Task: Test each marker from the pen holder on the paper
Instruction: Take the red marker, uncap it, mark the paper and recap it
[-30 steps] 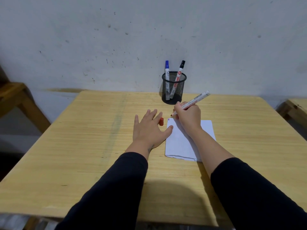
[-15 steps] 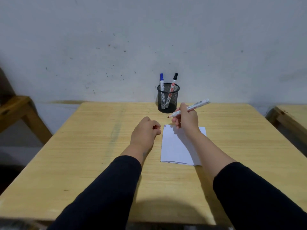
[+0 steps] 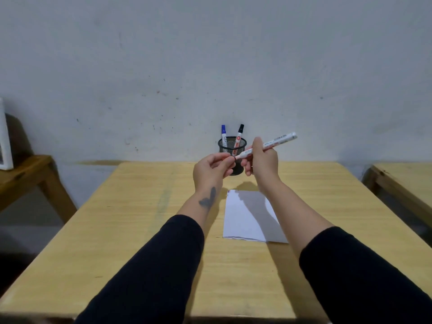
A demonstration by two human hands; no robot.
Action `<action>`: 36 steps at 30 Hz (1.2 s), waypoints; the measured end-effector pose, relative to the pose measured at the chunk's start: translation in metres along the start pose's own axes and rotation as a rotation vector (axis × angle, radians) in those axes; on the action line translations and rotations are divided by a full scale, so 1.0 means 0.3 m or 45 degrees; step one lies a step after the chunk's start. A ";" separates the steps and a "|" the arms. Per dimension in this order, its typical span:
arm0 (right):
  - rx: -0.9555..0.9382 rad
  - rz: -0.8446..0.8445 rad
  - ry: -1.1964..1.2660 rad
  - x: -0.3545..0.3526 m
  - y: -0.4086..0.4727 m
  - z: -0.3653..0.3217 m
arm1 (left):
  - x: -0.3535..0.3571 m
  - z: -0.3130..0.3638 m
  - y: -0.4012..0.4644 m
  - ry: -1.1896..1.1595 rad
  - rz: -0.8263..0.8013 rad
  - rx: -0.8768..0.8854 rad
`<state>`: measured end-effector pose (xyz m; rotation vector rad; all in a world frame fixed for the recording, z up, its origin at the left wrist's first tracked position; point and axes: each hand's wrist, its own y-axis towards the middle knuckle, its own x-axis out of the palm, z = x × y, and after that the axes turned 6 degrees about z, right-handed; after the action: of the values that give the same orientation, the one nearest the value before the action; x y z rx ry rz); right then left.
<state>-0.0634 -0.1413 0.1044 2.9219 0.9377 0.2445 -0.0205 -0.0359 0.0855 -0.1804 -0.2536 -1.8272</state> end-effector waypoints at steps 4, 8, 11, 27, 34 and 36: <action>0.057 -0.012 0.025 -0.004 -0.024 0.002 | 0.001 0.004 -0.031 0.033 -0.065 0.019; 0.126 -0.004 0.024 -0.009 -0.037 0.013 | -0.006 0.001 -0.052 0.147 -0.099 0.076; 0.171 -0.017 0.016 -0.013 -0.045 0.019 | -0.003 -0.003 -0.062 0.152 -0.112 0.070; -0.004 -0.303 -0.700 -0.035 -0.045 0.040 | -0.047 -0.017 0.001 0.219 0.199 0.063; -1.348 -0.048 -1.403 -0.043 -0.002 0.079 | -0.077 0.000 0.033 0.519 0.139 0.244; -1.282 -0.125 -1.432 -0.029 0.002 0.087 | -0.065 0.000 0.027 0.575 0.088 0.290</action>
<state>-0.0657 -0.1471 0.0777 1.6186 0.4867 -0.6651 -0.0075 -0.0199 0.0813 0.3756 -0.1321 -1.7039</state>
